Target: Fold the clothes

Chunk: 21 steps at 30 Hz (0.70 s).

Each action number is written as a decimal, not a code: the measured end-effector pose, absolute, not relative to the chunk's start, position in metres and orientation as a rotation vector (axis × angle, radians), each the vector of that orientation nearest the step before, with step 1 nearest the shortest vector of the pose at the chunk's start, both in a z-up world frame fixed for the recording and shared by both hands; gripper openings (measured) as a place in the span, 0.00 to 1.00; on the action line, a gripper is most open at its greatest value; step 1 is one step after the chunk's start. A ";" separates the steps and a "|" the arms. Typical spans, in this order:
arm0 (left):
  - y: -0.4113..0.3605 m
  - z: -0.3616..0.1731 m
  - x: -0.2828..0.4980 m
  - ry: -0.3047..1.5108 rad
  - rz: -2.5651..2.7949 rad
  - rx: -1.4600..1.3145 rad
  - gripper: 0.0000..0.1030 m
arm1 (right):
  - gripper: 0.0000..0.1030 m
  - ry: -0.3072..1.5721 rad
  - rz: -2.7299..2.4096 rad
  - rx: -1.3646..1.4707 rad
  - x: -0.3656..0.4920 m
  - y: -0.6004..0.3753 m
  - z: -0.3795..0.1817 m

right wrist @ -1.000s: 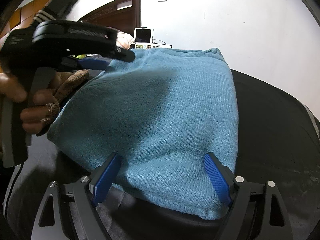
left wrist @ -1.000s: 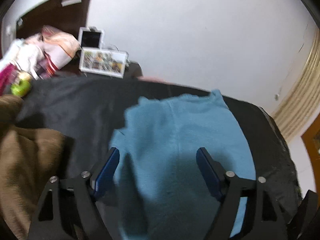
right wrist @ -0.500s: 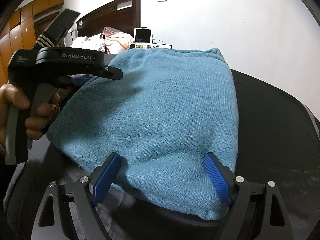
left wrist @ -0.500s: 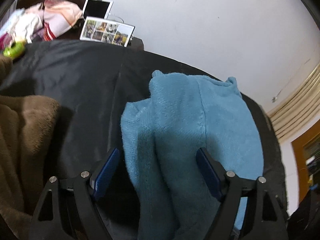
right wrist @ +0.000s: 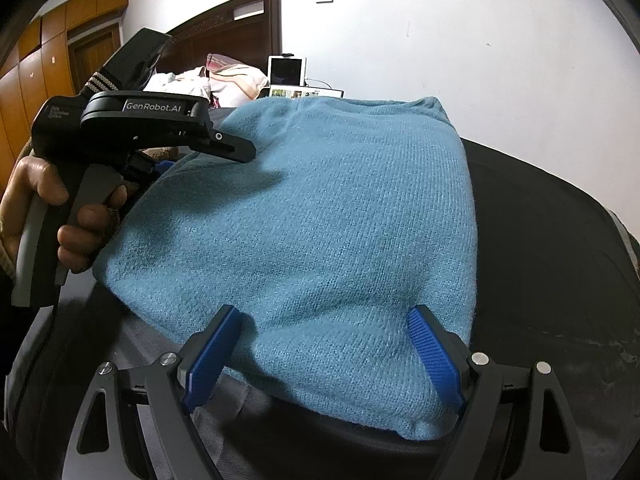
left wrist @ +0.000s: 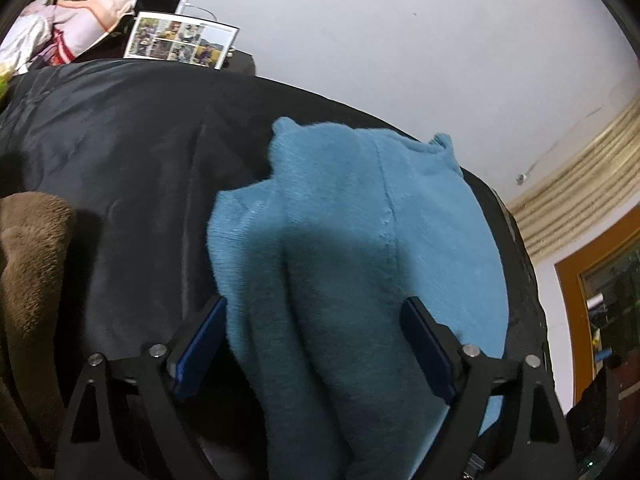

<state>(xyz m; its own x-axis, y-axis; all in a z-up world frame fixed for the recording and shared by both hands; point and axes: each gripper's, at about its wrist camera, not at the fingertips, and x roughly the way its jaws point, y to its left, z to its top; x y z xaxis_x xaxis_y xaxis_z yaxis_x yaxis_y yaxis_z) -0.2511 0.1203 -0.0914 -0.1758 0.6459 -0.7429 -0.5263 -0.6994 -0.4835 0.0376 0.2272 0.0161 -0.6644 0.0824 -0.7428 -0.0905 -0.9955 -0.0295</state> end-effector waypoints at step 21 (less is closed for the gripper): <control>0.125 -0.091 -0.243 -0.049 1.950 -1.244 0.90 | 0.86 0.448 2.831 -1.113 0.040 0.305 0.055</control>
